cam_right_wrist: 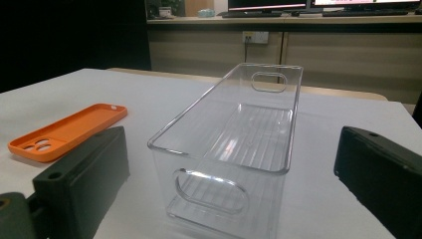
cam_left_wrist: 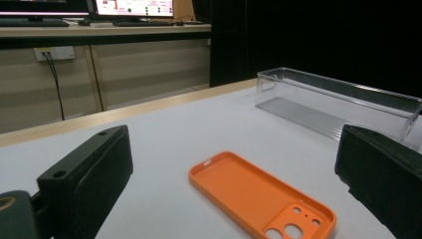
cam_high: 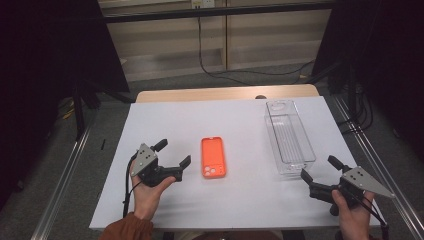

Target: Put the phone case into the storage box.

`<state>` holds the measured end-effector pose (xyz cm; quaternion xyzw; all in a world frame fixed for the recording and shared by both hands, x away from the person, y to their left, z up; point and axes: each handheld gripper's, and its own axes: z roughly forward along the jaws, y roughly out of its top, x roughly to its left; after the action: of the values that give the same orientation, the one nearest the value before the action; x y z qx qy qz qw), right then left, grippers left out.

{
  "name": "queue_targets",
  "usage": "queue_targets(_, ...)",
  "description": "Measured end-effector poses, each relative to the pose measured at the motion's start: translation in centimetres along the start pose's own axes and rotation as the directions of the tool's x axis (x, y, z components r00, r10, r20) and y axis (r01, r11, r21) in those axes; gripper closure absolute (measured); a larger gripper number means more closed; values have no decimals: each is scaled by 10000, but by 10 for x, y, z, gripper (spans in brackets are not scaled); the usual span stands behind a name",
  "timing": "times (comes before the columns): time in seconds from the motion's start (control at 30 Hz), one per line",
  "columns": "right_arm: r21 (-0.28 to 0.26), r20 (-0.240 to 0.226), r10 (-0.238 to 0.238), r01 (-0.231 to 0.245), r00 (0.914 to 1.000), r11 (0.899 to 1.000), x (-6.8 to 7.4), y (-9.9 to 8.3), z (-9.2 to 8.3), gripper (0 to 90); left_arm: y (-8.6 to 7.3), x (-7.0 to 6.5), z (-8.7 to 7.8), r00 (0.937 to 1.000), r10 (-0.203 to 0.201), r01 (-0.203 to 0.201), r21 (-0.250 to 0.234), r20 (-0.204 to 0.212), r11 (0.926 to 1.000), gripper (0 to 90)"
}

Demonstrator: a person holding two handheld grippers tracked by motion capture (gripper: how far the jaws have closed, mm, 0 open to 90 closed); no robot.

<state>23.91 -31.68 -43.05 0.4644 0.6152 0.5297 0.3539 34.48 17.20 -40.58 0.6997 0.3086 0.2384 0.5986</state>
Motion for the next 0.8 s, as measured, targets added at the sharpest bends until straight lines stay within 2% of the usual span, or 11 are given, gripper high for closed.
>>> queue_targets(0.5,-51,-31,-19,19,10000,10000,0,0,0,1,3,-2,20,9993,54,-53,-20,362,10000,11)
queue_targets(0.67,-54,-31,-34,34,10000,10000,-1,0,-1,1,3,-2,26,9996,139,-140,35,232,9999,11)
queue_targets(0.8,-47,-29,-19,18,10000,10000,-1,0,-1,1,5,-3,32,9994,205,-204,-29,281,9998,16)
